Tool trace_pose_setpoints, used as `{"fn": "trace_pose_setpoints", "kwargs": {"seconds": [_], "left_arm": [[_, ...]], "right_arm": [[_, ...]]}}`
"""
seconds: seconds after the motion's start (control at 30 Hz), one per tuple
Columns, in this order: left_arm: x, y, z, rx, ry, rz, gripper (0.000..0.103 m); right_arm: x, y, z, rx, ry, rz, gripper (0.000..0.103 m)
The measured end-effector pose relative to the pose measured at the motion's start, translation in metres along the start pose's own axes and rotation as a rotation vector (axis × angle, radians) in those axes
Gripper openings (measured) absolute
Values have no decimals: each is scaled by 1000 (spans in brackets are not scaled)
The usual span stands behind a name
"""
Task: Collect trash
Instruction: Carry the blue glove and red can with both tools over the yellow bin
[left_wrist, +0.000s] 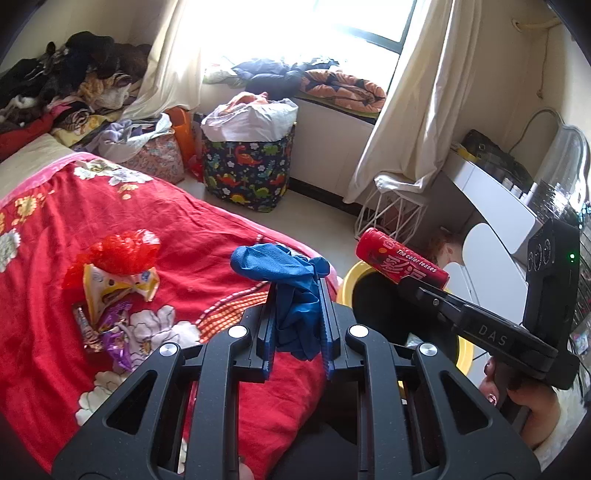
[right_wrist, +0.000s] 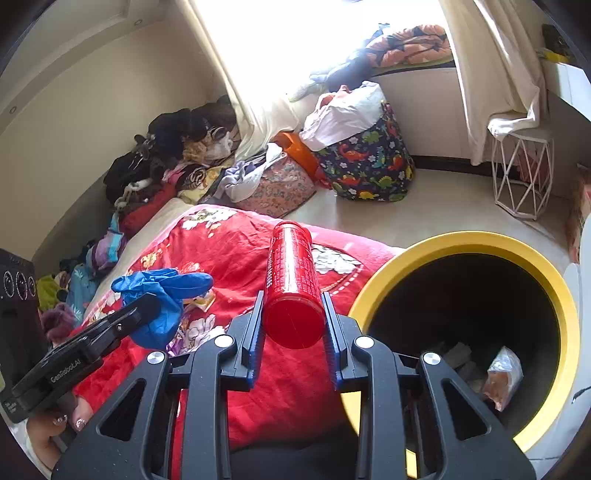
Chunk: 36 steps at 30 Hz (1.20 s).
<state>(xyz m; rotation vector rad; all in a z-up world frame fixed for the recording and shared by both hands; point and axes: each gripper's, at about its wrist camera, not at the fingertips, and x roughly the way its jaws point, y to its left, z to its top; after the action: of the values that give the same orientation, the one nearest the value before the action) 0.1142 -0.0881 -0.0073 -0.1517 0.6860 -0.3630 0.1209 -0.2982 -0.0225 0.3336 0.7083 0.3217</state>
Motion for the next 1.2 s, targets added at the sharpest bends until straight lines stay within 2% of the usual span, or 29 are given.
{"fn": "trace_pose_setpoints", "kwargs": {"seconds": [1.2], "left_arm": [[32, -86, -8, 163, 51, -140, 14]], "right_arm": [[-37, -78, -13, 169, -61, -160, 27]]}}
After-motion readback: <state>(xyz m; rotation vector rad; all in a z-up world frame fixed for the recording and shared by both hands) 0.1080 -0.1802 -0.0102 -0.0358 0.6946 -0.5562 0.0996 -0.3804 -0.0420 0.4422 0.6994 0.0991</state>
